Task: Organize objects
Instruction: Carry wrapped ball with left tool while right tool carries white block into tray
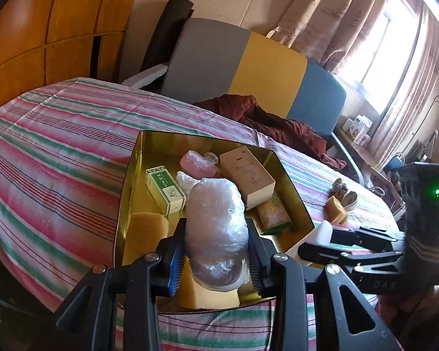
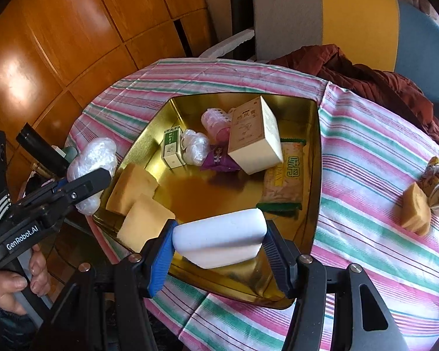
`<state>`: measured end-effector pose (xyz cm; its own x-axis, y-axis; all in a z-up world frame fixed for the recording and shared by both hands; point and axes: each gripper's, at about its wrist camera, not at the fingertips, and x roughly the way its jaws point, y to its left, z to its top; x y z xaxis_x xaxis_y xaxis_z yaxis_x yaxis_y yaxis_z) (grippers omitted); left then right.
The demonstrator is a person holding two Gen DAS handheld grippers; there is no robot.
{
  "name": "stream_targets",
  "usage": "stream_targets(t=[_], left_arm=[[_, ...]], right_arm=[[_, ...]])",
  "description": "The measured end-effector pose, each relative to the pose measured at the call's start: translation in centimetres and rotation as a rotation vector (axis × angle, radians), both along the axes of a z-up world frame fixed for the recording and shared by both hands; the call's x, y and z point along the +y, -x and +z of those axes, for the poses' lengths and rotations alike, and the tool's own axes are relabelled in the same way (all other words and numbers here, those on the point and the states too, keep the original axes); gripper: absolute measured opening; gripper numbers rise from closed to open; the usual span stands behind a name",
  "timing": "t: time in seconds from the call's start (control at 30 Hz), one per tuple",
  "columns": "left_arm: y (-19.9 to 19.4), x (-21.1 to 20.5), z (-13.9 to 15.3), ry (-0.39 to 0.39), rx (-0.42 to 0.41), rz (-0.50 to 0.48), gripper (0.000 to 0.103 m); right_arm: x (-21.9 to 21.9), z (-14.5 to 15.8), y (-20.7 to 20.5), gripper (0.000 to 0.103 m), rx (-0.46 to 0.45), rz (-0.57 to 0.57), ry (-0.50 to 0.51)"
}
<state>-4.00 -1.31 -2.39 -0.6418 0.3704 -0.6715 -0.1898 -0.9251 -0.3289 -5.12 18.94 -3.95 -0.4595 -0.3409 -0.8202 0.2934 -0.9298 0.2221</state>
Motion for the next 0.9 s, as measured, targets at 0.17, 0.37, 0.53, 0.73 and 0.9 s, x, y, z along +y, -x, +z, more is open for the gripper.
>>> stream_targets(t=[0.17, 0.37, 0.53, 0.73, 0.9], left_arm=[[0.7, 0.6, 0.0, 0.005, -0.005, -0.023, 0.036], [1.6, 1.4, 0.1, 0.021, 0.004, -0.036, 0.036], [3.2, 1.3, -0.3, 0.002, -0.031, -0.014, 0.053], [3.5, 1.0, -0.5, 0.007, -0.048, 0.025, 0.055], [2.5, 0.4, -0.9, 0.04, -0.052, 0.05, 0.055]], right_arm=[[-0.2, -0.2, 0.3, 0.06, -0.024, 0.015, 0.003], [-0.9, -0.4, 0.6, 0.06, -0.026, 0.028, 0.007], [-1.2, -0.7, 1.2, 0.069, -0.043, 0.03, 0.024], [0.1, 0.2, 2.2, 0.1, 0.002, -0.05, 0.207], [0.9, -0.1, 1.9, 0.101, -0.003, -0.092, 0.197]])
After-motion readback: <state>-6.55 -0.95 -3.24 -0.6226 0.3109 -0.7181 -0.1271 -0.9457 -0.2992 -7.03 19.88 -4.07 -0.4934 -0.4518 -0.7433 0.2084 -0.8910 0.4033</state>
